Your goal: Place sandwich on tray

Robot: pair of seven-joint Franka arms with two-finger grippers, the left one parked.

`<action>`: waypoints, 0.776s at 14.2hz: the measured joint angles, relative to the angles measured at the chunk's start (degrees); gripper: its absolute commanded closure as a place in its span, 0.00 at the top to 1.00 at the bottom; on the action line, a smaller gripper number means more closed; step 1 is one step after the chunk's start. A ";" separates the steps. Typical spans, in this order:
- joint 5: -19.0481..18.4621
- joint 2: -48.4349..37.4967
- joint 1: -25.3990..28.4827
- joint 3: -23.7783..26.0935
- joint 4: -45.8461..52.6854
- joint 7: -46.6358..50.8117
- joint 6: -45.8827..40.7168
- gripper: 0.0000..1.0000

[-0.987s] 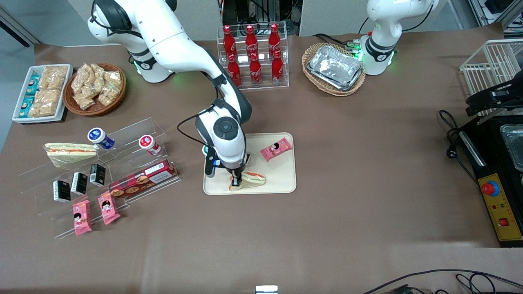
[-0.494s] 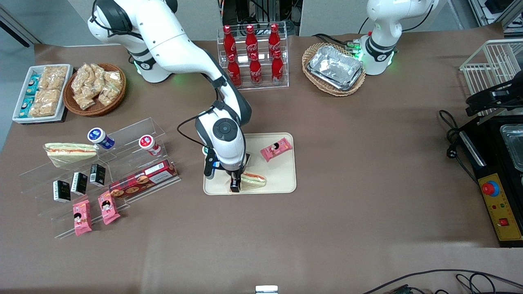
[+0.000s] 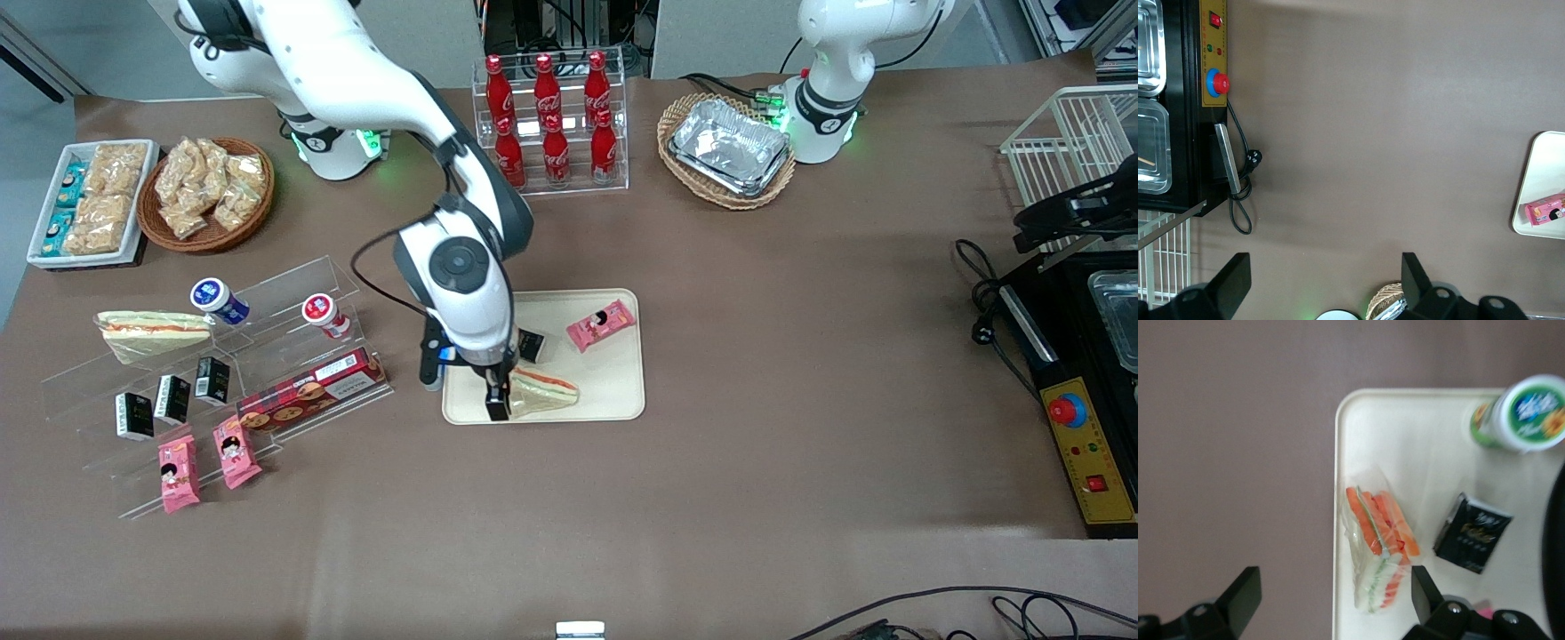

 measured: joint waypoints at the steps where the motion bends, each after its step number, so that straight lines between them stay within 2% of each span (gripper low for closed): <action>1: 0.65 -2.06 -0.86 0.01 0.10 -3.20 -2.73 1.00; 3: 2.06 -6.01 -2.80 -0.02 0.16 -12.26 -7.97 1.00; 6: 2.23 -11.31 -5.73 -0.24 0.16 -25.86 -15.45 1.00; 11: 2.19 -17.42 -17.44 -0.94 -0.06 -62.84 -24.75 1.00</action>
